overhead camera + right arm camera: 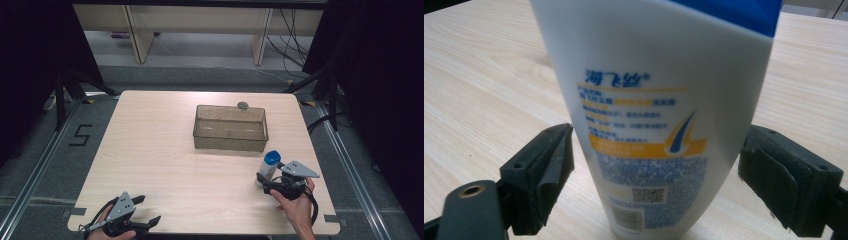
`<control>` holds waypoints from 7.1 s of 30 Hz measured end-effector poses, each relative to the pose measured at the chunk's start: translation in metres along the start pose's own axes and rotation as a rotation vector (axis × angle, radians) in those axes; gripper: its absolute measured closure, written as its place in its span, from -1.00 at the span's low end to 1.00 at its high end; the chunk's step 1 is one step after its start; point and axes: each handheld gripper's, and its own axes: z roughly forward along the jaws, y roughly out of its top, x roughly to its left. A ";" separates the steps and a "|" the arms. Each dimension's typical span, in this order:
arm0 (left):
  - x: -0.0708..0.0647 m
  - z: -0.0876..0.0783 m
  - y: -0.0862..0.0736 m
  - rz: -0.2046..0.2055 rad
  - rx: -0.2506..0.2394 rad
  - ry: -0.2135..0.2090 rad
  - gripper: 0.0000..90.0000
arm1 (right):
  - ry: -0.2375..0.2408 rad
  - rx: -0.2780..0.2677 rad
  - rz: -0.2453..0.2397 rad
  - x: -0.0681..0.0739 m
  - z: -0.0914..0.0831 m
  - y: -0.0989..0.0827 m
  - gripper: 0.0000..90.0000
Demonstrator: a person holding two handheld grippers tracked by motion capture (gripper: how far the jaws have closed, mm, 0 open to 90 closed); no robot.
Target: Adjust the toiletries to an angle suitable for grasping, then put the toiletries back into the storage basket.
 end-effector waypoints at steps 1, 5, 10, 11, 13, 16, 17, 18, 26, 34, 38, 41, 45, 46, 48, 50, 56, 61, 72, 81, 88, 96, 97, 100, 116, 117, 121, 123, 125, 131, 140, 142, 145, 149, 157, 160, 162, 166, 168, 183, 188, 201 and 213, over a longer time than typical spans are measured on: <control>0.000 0.000 0.000 0.001 0.002 -0.002 -0.67 | 0.001 0.004 0.010 0.000 0.000 0.000 -0.65; 0.000 0.000 0.000 0.001 0.000 -0.001 -0.67 | -0.004 -0.006 0.006 0.000 0.003 0.001 -0.65; 0.000 0.000 0.000 0.001 0.000 0.001 -0.67 | -0.001 -0.005 -0.004 0.000 0.005 0.001 -0.64; 0.000 0.000 0.000 0.001 0.001 -0.005 -0.67 | 0.002 -0.005 -0.004 0.001 0.005 0.001 -0.63; 0.000 0.000 0.000 0.000 0.001 -0.004 -0.67 | 0.008 0.000 0.001 0.001 0.006 0.001 -0.61; 0.000 0.000 0.000 -0.001 0.000 0.000 -0.67 | 0.006 0.003 0.002 0.001 0.006 0.001 -0.59; 0.000 0.000 0.000 0.006 0.003 -0.007 -0.67 | 0.009 0.002 0.005 0.001 0.007 0.001 -0.58; 0.000 0.000 0.000 0.003 0.002 -0.007 -0.67 | 0.015 0.006 0.016 0.001 0.007 0.001 -0.58; -0.001 0.000 0.000 0.005 0.006 -0.006 -0.67 | 0.010 0.009 0.007 -0.001 0.007 0.000 -0.49; 0.001 -0.002 0.001 0.032 0.031 0.005 -0.67 | 0.020 0.018 0.020 -0.002 0.007 -0.001 -0.35; -0.001 0.000 0.000 0.004 0.006 -0.005 -0.67 | 0.010 0.022 0.009 -0.001 0.007 0.000 -0.33; -0.001 0.000 0.000 0.008 0.000 -0.011 -0.67 | 0.000 0.028 -0.002 -0.001 0.006 0.001 -0.32; 0.000 0.000 0.000 0.007 0.002 -0.009 -0.67 | -0.003 0.011 0.021 -0.001 0.004 0.003 -0.32; 0.000 0.000 0.000 0.007 0.000 -0.011 -0.67 | -0.008 0.010 0.017 -0.001 0.002 0.003 -0.32; -0.001 0.000 0.000 0.007 0.001 -0.011 -0.67 | -0.011 -0.004 0.019 -0.001 0.001 0.005 -0.32; 0.000 0.000 0.000 0.009 0.002 -0.010 -0.67 | -0.020 -0.006 0.002 -0.001 0.001 0.005 -0.31; 0.000 -0.001 0.000 0.009 0.002 -0.010 -0.67 | -0.013 -0.004 0.007 0.000 0.001 0.005 -0.31; 0.000 -0.001 0.000 0.009 0.002 -0.006 -0.67 | -0.014 -0.012 0.003 0.000 0.000 0.006 -0.31; 0.002 0.000 0.001 0.008 0.007 -0.002 -0.67 | 0.002 -0.027 0.004 0.000 -0.004 0.008 -0.31; 0.001 0.004 0.002 -0.001 -0.005 -0.008 -0.67 | -0.002 -0.022 0.012 -0.001 -0.008 0.007 -0.31; 0.002 0.002 0.002 0.004 0.013 0.003 -0.67 | -0.011 -0.032 0.003 -0.002 -0.009 0.009 -0.31; 0.000 0.003 0.002 0.000 0.004 -0.011 -0.67 | -0.002 -0.032 0.004 0.000 -0.010 0.015 -0.31; 0.000 0.003 0.002 0.000 0.004 -0.011 -0.67 | -0.002 -0.032 0.004 0.000 -0.010 0.015 -0.31; 0.000 0.002 0.002 0.018 0.013 -0.015 -0.67 | 0.017 -0.042 0.017 -0.001 -0.011 0.020 -0.31; 0.002 0.002 0.002 0.031 0.019 -0.010 -0.67 | 0.000 -0.056 -0.013 -0.007 -0.007 0.044 -0.31; 0.001 0.002 0.002 0.027 0.015 -0.008 -0.67 | -0.009 -0.060 -0.022 -0.008 -0.006 0.045 -0.31; 0.001 0.002 0.002 0.025 0.013 -0.014 -0.67 | -0.003 -0.055 -0.002 -0.008 -0.004 0.050 -0.31; 0.002 0.002 0.002 0.025 0.013 -0.012 -0.67 | -0.001 -0.052 -0.010 -0.009 -0.003 0.053 -0.31; 0.001 0.002 0.002 0.023 0.009 -0.013 -0.67 | -0.001 -0.048 -0.009 -0.010 -0.003 0.054 -0.31; 0.001 0.002 0.002 0.023 0.009 -0.013 -0.67 | -0.003 -0.062 -0.003 -0.012 -0.001 0.059 -0.31; 0.001 0.001 0.002 0.022 0.011 -0.012 -0.67 | -0.009 -0.068 -0.015 -0.014 -0.001 0.069 -0.31; 0.001 0.002 0.002 0.015 0.003 -0.016 -0.67 | -0.010 -0.078 -0.023 -0.016 0.001 0.072 -0.31; 0.002 0.001 0.002 0.024 0.013 -0.012 -0.67 | -0.009 -0.071 -0.008 -0.016 0.000 0.075 -0.31; 0.001 0.002 0.002 0.017 0.003 -0.014 -0.67 | -0.019 -0.091 -0.004 -0.016 0.001 0.078 -0.31; 0.001 0.001 0.002 0.014 0.001 -0.016 -0.67 | -0.016 -0.081 0.027 -0.020 0.001 0.089 -0.31; 0.001 0.001 0.002 0.013 0.002 -0.016 -0.67 | -0.019 -0.086 0.031 -0.022 0.002 0.093 -0.31; 0.001 0.001 0.002 0.014 0.001 -0.015 -0.67 | -0.023 -0.095 0.028 -0.024 0.004 0.095 -0.31; 0.001 0.001 0.002 0.014 0.001 -0.016 -0.67 | -0.022 -0.102 0.022 -0.027 0.008 0.099 -0.31; 0.001 0.001 0.002 0.014 0.002 -0.017 -0.67 | -0.031 -0.095 0.045 -0.026 0.008 0.100 -0.31; 0.001 0.000 0.003 0.020 0.006 -0.017 -0.67 | -0.039 -0.106 0.031 -0.036 0.021 0.109 -0.31; 0.001 0.001 0.003 0.017 0.005 -0.015 -0.67 | -0.034 -0.114 0.031 -0.035 0.025 0.113 -0.31; 0.001 0.001 0.003 0.019 0.005 -0.015 -0.67 | -0.041 -0.133 0.001 -0.034 0.041 0.126 -0.31; 0.001 0.002 0.002 0.023 0.011 -0.015 -0.67 | -0.045 -0.128 0.007 -0.038 0.054 0.128 -0.31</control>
